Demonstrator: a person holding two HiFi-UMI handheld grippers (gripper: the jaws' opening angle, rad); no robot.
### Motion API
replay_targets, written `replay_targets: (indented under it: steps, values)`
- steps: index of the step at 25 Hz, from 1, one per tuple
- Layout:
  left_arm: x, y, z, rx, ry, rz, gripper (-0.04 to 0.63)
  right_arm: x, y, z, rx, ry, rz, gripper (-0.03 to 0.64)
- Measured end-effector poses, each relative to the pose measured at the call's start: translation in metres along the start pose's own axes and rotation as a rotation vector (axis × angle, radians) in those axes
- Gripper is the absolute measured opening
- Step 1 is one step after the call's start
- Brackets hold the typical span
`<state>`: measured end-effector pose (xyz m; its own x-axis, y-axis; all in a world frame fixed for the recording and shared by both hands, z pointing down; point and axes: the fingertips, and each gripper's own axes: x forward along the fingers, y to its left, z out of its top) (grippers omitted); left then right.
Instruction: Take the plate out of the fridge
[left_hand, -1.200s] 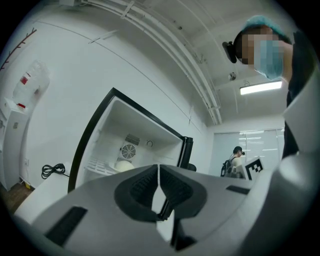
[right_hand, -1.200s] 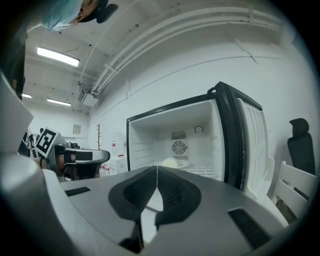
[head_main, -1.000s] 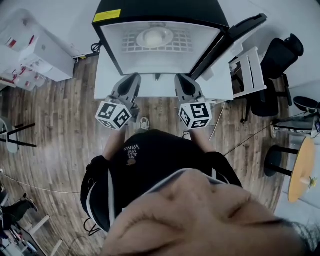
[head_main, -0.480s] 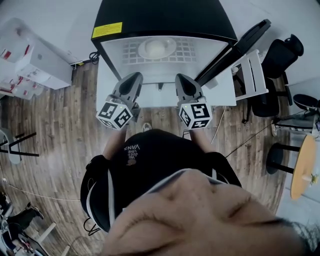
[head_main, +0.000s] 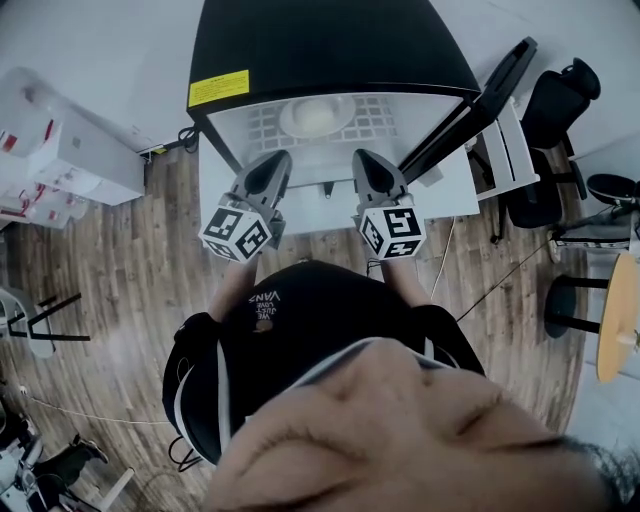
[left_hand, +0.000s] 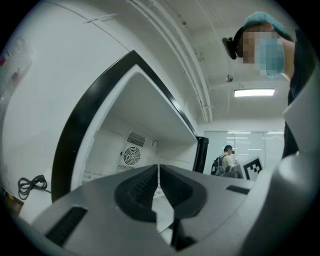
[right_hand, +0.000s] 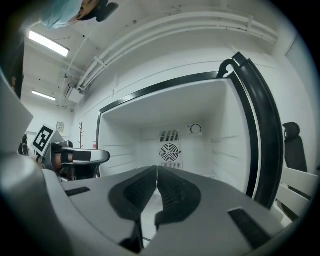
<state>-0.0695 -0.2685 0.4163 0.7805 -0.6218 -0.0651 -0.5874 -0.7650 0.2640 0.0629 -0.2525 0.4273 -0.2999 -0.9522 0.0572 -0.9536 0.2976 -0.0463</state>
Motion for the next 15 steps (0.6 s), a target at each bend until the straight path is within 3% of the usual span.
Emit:
replay_targets:
  steps: [9, 15]
  values:
    - [0.012, 0.01, -0.009, -0.046, 0.019, -0.029, 0.021, 0.01, -0.003, -0.005, 0.0, 0.013, -0.024, 0.012]
    - [0.021, 0.019, -0.011, -0.098, 0.025, 0.042, 0.021, 0.02, -0.013, -0.003, -0.008, 0.018, 0.015, 0.012]
